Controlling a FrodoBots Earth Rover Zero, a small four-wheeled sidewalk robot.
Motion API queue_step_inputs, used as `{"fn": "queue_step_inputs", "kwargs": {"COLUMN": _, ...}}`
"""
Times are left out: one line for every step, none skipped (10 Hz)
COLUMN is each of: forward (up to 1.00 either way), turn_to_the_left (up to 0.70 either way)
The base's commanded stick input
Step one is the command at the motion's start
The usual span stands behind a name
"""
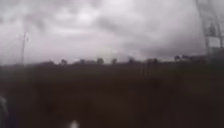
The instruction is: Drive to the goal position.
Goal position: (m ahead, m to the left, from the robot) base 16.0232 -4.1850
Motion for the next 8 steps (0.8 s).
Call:
{"fn": "queue_step_inputs", "kwargs": {"forward": 0.70, "turn_to_the_left": 0.00}}
{"fn": "queue_step_inputs", "kwargs": {"forward": 0.70, "turn_to_the_left": 0.00}}
{"fn": "queue_step_inputs", "kwargs": {"forward": 0.70, "turn_to_the_left": 0.00}}
{"fn": "queue_step_inputs", "kwargs": {"forward": 0.70, "turn_to_the_left": 0.00}}
{"fn": "queue_step_inputs", "kwargs": {"forward": 0.70, "turn_to_the_left": 0.00}}
{"fn": "queue_step_inputs", "kwargs": {"forward": 0.70, "turn_to_the_left": 0.00}}
{"fn": "queue_step_inputs", "kwargs": {"forward": 0.70, "turn_to_the_left": 0.00}}
{"fn": "queue_step_inputs", "kwargs": {"forward": 0.70, "turn_to_the_left": 0.00}}
